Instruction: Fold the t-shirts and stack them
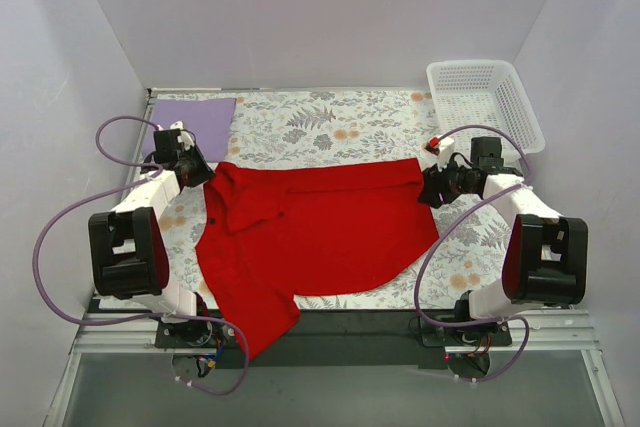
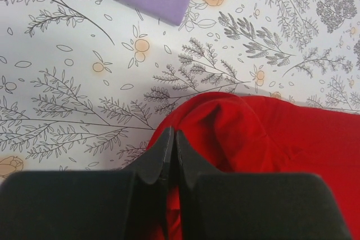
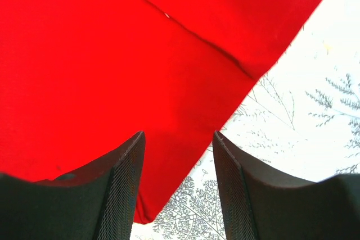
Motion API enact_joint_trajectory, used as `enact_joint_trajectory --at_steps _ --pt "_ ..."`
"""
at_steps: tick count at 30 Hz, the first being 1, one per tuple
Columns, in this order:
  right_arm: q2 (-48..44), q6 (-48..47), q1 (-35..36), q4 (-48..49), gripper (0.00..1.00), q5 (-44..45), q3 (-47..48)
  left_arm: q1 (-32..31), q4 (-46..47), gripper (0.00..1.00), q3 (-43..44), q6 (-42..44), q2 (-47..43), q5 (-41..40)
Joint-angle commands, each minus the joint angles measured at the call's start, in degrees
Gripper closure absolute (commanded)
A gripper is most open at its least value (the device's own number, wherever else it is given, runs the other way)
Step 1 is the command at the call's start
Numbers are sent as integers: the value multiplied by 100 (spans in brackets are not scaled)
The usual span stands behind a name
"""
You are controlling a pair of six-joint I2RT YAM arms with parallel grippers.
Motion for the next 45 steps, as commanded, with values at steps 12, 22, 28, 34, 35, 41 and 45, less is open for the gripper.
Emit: enact_joint_trajectory --at_steps 12,22,28,34,35,41,45 --pt "112 8 28 105 43 -103 74 55 215 79 -128 -126 58 -1498" --pt "129 35 63 105 43 -235 100 55 375 57 256 -618 -129 275" --pt "129 43 63 105 43 -261 74 -172 -249 52 1110 -426 935 225" --pt "147 52 63 96 43 -279 82 -541 -900 53 1831 31 1708 -460" --pt "129 44 63 87 43 -270 82 -603 -987 54 1918 136 1753 -548" --pt "120 52 63 87 43 -270 82 -1069 -1137 62 1946 375 1832 -1627" --pt "112 43 63 87 43 -279 74 -1201 -1199 72 1955 506 1780 -2157"
